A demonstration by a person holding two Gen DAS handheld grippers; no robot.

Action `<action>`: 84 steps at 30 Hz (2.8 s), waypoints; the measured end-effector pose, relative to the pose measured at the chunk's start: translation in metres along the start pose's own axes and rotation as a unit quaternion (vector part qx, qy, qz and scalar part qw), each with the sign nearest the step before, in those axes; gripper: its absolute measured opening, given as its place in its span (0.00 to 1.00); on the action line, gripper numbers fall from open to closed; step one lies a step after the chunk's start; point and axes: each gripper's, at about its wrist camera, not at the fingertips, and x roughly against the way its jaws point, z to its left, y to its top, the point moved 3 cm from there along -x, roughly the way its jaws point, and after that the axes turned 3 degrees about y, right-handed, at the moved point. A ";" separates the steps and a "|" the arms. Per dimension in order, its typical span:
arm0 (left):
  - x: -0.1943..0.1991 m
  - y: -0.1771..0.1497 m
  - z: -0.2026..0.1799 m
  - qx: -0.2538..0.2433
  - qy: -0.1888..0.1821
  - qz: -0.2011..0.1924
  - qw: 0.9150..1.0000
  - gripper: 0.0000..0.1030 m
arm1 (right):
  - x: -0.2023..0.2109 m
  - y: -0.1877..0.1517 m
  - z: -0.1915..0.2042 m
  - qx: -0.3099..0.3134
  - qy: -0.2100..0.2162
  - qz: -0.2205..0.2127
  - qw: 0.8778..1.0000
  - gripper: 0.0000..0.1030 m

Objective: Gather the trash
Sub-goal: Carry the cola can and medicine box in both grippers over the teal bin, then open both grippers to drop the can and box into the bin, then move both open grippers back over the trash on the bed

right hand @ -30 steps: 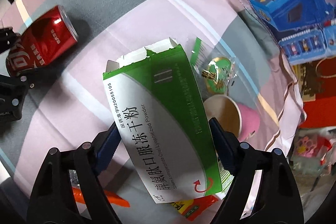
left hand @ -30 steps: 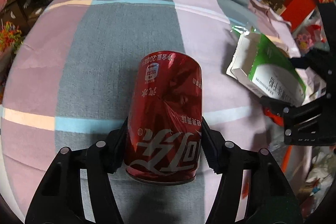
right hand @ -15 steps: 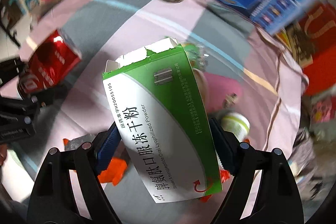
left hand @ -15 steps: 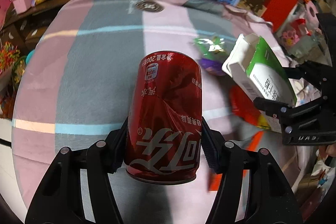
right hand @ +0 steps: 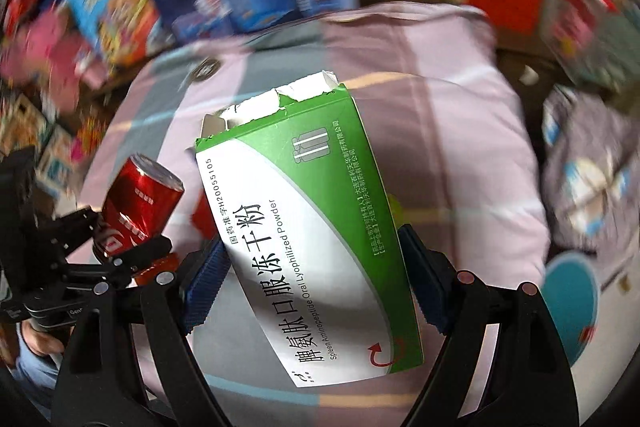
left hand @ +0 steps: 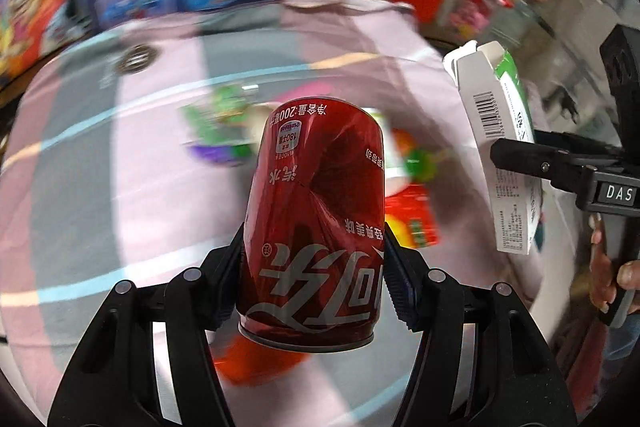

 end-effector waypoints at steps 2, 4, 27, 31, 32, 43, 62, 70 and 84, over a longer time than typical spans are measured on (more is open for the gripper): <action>-0.007 0.005 -0.026 -0.019 -0.015 0.006 1.000 0.61 | 0.016 -0.010 -0.029 -0.031 -0.001 -0.014 0.999 0.76; -0.014 0.010 -0.059 -0.042 -0.029 0.013 0.999 0.61 | 0.036 -0.023 -0.065 -0.069 -0.003 -0.032 0.997 0.76; -0.110 0.006 -0.346 -0.255 -0.103 0.100 0.956 0.61 | 0.100 -0.160 -0.356 -0.339 -0.056 -0.126 0.930 0.76; -0.128 0.004 -0.364 -0.264 -0.101 0.117 0.952 0.61 | 0.078 -0.163 -0.374 -0.347 -0.053 -0.120 0.929 0.76; -0.131 0.004 -0.367 -0.265 -0.101 0.120 0.951 0.61 | 0.073 -0.164 -0.378 -0.348 -0.050 -0.120 0.928 0.76; -0.158 -0.003 -0.398 -0.277 -0.104 0.146 0.944 0.61 | 0.056 -0.179 -0.396 -0.361 -0.031 -0.098 0.927 0.80; -0.187 -0.024 -0.438 -0.307 -0.120 0.173 0.928 0.63 | 0.084 -0.201 -0.397 -0.390 -0.069 -0.079 0.915 0.85; -0.186 -0.018 -0.441 -0.297 -0.127 0.164 0.932 0.84 | 0.094 -0.209 -0.400 -0.404 -0.088 -0.074 0.907 0.85; -0.155 -0.015 -0.401 -0.265 -0.133 0.147 0.944 0.93 | 0.102 -0.196 -0.364 -0.397 -0.101 -0.060 0.910 0.85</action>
